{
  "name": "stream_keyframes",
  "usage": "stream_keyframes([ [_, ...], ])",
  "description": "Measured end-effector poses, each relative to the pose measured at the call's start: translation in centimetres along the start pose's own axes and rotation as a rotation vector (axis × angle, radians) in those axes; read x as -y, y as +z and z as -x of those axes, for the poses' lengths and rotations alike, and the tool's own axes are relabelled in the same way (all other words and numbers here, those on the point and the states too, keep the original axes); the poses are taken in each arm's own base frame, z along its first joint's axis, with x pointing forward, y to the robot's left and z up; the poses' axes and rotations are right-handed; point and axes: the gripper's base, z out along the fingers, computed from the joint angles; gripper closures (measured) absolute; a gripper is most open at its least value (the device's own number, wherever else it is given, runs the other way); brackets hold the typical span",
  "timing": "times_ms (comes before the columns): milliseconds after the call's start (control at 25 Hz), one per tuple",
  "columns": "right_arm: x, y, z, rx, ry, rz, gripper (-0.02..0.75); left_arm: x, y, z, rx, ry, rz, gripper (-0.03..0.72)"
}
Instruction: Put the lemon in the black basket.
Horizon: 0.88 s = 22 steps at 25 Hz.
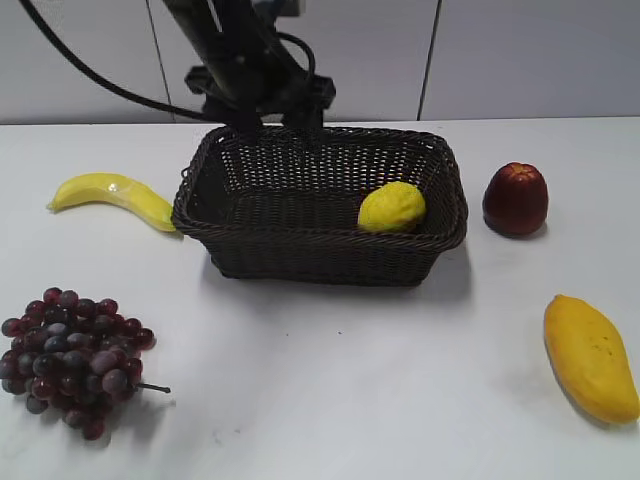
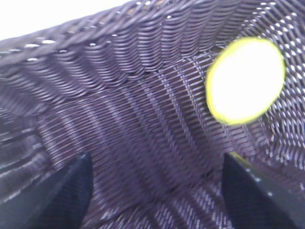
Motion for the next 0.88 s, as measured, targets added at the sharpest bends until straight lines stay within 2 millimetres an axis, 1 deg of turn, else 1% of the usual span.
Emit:
stream_keyframes([
  [40,0.0,0.0,0.0,0.0,0.0,0.0,0.148,-0.1,-1.6,0.0,0.0,0.022,0.032,0.072],
  [120,0.0,0.0,0.0,0.0,0.0,0.0,0.148,-0.5,-4.0,-0.2,-0.013,0.046,0.079,0.087],
  [160,0.0,0.0,0.0,0.0,0.0,0.0,0.148,-0.9,-5.5,-0.4,-0.014,0.045,0.1,0.092],
  [200,0.0,0.0,0.0,0.0,0.0,0.0,0.148,-1.4,-6.5,-0.6,-0.013,0.04,0.117,0.094],
  [400,0.0,0.0,0.0,0.0,0.0,0.0,0.148,-5.3,-11.1,-1.5,0.043,-0.054,0.188,0.097],
  [520,0.0,0.0,0.0,0.0,0.0,0.0,0.148,-8.0,-13.5,-3.5,0.049,-0.135,0.224,0.099],
  [600,0.0,0.0,0.0,0.0,0.0,0.0,0.148,-9.3,-14.6,-5.9,0.026,-0.191,0.242,0.101],
  [680,0.0,0.0,0.0,0.0,0.0,0.0,0.148,-10.4,-15.5,-8.7,-0.01,-0.245,0.258,0.101],
  [720,0.0,0.0,0.0,0.0,0.0,0.0,0.148,-10.8,-16.2,-10.7,-0.026,-0.279,0.271,0.101],
  [800,0.0,0.0,0.0,0.0,0.0,0.0,0.148,-11.5,-16.5,-14.4,-0.082,-0.337,0.295,0.101],
  [840,0.0,0.0,0.0,0.0,0.0,0.0,0.148,-11.5,-16.9,-16.4,-0.103,-0.366,0.305,0.101],
  [880,0.0,0.0,0.0,0.0,0.0,0.0,0.148,-11.4,-17.7,-18.7,-0.106,-0.403,0.319,0.101],
])
